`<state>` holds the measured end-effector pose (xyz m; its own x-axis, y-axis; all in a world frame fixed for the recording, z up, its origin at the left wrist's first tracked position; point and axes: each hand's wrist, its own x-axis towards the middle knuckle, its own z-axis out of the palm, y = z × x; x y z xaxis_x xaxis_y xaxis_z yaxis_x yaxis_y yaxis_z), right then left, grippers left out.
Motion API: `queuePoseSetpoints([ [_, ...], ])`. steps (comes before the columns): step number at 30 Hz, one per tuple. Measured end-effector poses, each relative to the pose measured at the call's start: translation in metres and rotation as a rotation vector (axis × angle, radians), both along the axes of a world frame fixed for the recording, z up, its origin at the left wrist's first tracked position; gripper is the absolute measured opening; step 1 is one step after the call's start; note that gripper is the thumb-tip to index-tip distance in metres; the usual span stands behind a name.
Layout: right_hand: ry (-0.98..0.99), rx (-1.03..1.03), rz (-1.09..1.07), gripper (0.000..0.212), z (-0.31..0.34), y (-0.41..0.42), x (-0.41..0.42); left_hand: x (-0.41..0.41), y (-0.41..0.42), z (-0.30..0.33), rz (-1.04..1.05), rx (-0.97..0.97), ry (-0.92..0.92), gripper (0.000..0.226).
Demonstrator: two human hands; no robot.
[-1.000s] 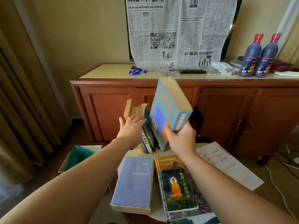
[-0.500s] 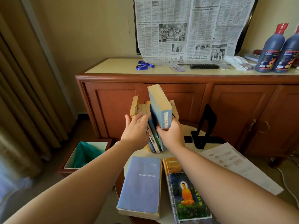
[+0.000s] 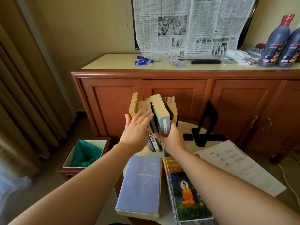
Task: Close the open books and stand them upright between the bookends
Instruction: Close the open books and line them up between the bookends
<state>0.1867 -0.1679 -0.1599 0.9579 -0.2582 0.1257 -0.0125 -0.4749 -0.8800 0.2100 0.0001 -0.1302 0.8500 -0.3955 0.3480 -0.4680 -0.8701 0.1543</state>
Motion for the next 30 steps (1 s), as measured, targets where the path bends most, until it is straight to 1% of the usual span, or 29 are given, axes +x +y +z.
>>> queuePoseSetpoints([
  [2, 0.031, -0.091, -0.018, 0.059, 0.000, -0.002, -0.001, 0.001, 0.002, 0.000, 0.024, -0.009, -0.059, 0.067],
  [3, 0.042, -0.148, -0.037, 0.057, 0.000, -0.003, -0.003, -0.001, 0.004, 0.000, 0.032, -0.061, -0.106, 0.066],
  [5, 0.042, -0.243, -0.077, 0.055, -0.003, -0.007, -0.010, -0.005, 0.008, -0.001, 0.070, -0.288, -0.211, 0.070],
  [6, 0.041, -0.273, -0.090, 0.054, -0.004, -0.008, -0.012, -0.008, 0.010, -0.002, 0.113, -0.421, -0.229, 0.075],
  [7, 0.049, -0.297, -0.095, 0.054, -0.005, -0.010, -0.015, -0.010, 0.012, -0.001, 0.167, -0.543, -0.188, 0.082],
  [8, 0.073, -0.321, -0.093, 0.054, -0.006, -0.011, -0.017, -0.009, 0.013, 0.000, 0.229, -0.653, -0.087, 0.090],
  [9, 0.112, -0.347, -0.087, 0.056, -0.006, -0.011, -0.018, -0.007, 0.015, 0.000, 0.292, -0.731, 0.061, 0.097],
  [10, 0.157, -0.369, -0.081, 0.057, -0.008, -0.012, -0.018, -0.005, 0.016, -0.001, 0.340, -0.762, 0.220, 0.102],
  [11, 0.199, -0.384, -0.074, 0.058, -0.009, -0.011, -0.018, -0.003, 0.017, -0.002, 0.358, -0.757, 0.352, 0.104],
  [12, 0.233, -0.392, -0.068, 0.058, -0.010, -0.011, -0.017, 0.000, 0.017, -0.005, 0.341, -0.746, 0.443, 0.101],
  [13, 0.259, -0.396, -0.061, 0.057, -0.011, -0.011, -0.016, 0.003, 0.017, -0.009, 0.305, -0.749, 0.503, 0.097],
  [15, 0.283, -0.392, -0.050, 0.056, -0.010, -0.011, -0.014, 0.005, 0.014, -0.015, 0.259, -0.771, 0.564, 0.089],
  [19, 0.251, -0.343, -0.062, 0.054, -0.009, -0.005, -0.007, 0.007, 0.007, -0.027, 0.242, -0.805, 0.532, 0.092],
  [24, 0.233, -0.200, -0.148, 0.047, -0.017, 0.001, 0.002, 0.004, 0.007, -0.036, 0.158, -0.753, 0.469, 0.093],
  [27, 0.220, -0.201, -0.152, 0.041, -0.023, -0.001, 0.004, 0.011, 0.012, -0.040, 0.138, -0.729, 0.449, 0.092],
  [30, 0.196, -0.208, -0.161, 0.036, -0.028, -0.002, 0.003, 0.015, 0.015, -0.048, 0.117, -0.759, 0.475, 0.092],
])
